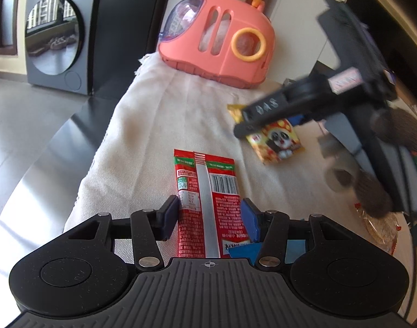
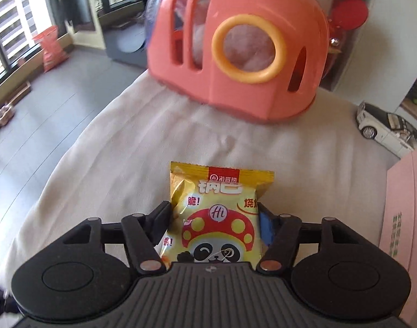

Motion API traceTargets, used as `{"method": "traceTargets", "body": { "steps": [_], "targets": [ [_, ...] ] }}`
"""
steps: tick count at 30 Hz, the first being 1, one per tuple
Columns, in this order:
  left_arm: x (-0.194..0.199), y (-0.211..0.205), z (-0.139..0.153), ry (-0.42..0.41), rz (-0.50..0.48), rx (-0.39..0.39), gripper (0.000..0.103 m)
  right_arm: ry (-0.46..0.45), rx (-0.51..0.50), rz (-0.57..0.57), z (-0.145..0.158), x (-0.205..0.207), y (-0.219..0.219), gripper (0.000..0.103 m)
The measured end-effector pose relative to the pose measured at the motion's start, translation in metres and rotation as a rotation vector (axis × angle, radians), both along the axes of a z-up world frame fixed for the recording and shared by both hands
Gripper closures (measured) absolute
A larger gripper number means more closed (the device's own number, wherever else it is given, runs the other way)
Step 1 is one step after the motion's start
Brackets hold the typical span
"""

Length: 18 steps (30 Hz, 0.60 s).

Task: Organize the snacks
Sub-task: 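Grasp the yellow panda snack bag with the right tool, then drop the strip pack into the box with the left tool while the right tool carries the panda bag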

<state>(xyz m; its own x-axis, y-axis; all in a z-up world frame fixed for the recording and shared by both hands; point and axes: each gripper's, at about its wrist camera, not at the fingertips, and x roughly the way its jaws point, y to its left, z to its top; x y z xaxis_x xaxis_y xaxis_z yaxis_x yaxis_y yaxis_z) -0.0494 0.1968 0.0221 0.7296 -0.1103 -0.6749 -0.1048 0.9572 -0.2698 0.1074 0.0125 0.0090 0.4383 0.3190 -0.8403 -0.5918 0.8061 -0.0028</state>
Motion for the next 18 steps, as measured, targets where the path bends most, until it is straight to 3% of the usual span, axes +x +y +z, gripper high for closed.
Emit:
{"method": "traceTargets", "body": {
  "steps": [4, 8, 10, 13, 18],
  "targets": [
    [0.0, 0.0, 0.0, 0.003, -0.007, 0.006, 0.048, 0.003, -0.015, 0.048, 0.004, -0.029, -0.023, 0.04],
    [0.002, 0.0, 0.001, 0.011, -0.01, 0.008, 0.048, -0.053, -0.053, 0.088, 0.004, -0.059, -0.044, 0.04],
    [0.004, -0.002, 0.002, 0.024, -0.013, 0.015, 0.048, -0.093, -0.064, 0.105, 0.004, -0.074, -0.054, 0.038],
    [0.009, -0.005, 0.005, 0.051, -0.026, 0.043, 0.047, -0.116, -0.038, 0.119, 0.004, -0.087, -0.068, 0.024],
    [0.018, -0.015, 0.007, 0.1, -0.065, 0.109, 0.044, -0.099, 0.007, 0.096, -0.002, -0.085, -0.078, 0.023]
  ]
}}
